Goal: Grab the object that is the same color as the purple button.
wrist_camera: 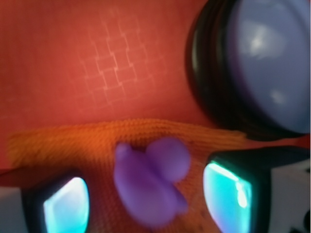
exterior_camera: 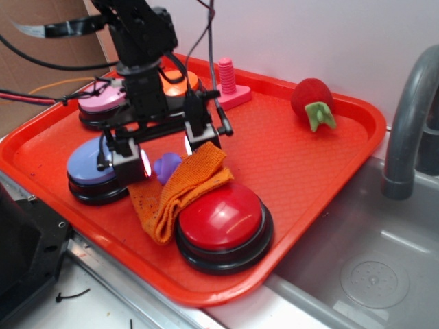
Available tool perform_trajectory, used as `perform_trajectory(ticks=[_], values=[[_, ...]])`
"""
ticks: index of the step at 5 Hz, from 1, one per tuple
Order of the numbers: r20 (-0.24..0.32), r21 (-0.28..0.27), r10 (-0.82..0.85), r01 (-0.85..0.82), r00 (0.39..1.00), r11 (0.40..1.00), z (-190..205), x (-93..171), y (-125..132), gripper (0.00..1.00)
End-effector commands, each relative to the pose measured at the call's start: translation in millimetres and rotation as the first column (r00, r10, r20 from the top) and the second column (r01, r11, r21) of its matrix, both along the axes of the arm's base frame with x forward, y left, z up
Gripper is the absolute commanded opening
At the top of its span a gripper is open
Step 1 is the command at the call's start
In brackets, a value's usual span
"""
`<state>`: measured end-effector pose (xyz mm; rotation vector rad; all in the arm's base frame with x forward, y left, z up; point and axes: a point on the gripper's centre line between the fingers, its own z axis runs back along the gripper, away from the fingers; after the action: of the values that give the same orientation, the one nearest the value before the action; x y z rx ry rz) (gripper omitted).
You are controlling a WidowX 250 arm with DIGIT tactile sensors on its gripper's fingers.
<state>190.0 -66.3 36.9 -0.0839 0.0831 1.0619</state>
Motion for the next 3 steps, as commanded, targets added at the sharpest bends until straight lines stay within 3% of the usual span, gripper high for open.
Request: perform_trajectory(ticks=[1, 2, 3], values=[[0.05, 0.02, -0.005, 0.004, 0.999, 1.0, -9, 1, -5, 0.15], [0.053, 0.009, -0.004, 0.003, 0.999, 1.0, -5, 2, -4, 0.01], [0.061, 0.004, 0.017, -0.017, 0.998, 1.0, 8, 4, 0, 0.0]])
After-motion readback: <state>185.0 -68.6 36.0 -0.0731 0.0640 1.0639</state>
